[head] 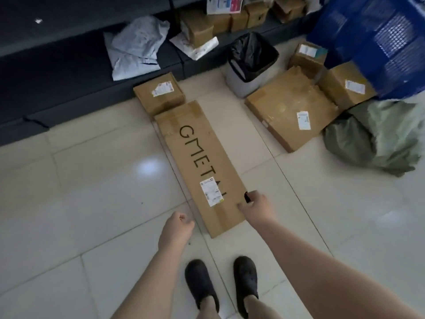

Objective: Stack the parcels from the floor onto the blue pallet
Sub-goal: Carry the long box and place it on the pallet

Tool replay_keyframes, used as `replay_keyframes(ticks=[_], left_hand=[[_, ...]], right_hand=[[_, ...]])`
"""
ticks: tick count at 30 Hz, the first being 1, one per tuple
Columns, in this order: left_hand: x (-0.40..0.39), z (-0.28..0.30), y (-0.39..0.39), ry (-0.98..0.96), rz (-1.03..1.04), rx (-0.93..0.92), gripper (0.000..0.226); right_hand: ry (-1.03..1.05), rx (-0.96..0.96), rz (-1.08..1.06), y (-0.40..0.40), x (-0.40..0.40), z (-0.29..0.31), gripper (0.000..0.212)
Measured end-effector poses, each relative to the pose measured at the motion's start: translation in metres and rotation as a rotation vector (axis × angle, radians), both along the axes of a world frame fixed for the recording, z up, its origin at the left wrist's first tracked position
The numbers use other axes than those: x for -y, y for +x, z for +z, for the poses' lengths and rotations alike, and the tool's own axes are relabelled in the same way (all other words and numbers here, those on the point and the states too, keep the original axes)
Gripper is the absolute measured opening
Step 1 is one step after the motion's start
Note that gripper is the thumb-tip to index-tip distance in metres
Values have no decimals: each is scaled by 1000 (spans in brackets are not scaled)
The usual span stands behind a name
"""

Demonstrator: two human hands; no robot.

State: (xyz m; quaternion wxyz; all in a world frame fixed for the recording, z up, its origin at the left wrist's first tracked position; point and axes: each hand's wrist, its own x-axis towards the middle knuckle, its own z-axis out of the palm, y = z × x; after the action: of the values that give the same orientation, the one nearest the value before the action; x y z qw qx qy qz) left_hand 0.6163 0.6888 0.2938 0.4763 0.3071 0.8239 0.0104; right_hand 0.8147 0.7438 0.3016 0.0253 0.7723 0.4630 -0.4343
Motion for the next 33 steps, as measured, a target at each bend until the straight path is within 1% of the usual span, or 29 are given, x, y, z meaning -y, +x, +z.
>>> replay_keyframes(ticks=[2,4,7,10,13,16,18,19,20,21,25,26,29,30,32,33], left_hand=[[6,-48,9,-17,51,9,40],[18,-105,26,-40,46,6,47],[37,-186,53,-93,-24,-18,61],[40,-259,72,-85,29,14,73],[30,-316,80,-71,143,47,77],[14,-362,80,-16,310,104,77],[6,-384,80,0,448,198,80],[4,-392,81,8,547,276,80],[6,-399,81,9,639,333,79],[9,-401,80,6,691,337,78],[45,-382,71,-34,599,144,75],[56,-373,68,-28,611,138,74],[85,-347,58,81,721,192,64],[92,-337,54,123,756,168,60],[103,-309,44,167,825,26,55],[108,-289,38,152,853,-74,52]], right_hand=[[-9,52,61,8,-3,-49,63],[-34,97,116,21,-5,-103,68],[-48,159,165,44,-2,-184,69],[-53,221,208,64,-6,-257,69],[-48,220,198,71,-18,-317,78],[-45,106,95,69,-34,-365,92],[-56,43,3,66,-42,-388,97],[-59,46,-23,65,-43,-396,99],[-64,67,-31,64,-43,-401,99],[-78,90,-27,63,-41,-403,99],[-110,88,-61,62,-14,-388,90],[-103,88,-93,62,-5,-380,88],[-71,-9,-152,53,16,-353,80],[-71,-51,-142,46,23,-344,79],[-55,-66,-61,28,41,-322,81],[-33,-35,-15,19,51,-308,83]])
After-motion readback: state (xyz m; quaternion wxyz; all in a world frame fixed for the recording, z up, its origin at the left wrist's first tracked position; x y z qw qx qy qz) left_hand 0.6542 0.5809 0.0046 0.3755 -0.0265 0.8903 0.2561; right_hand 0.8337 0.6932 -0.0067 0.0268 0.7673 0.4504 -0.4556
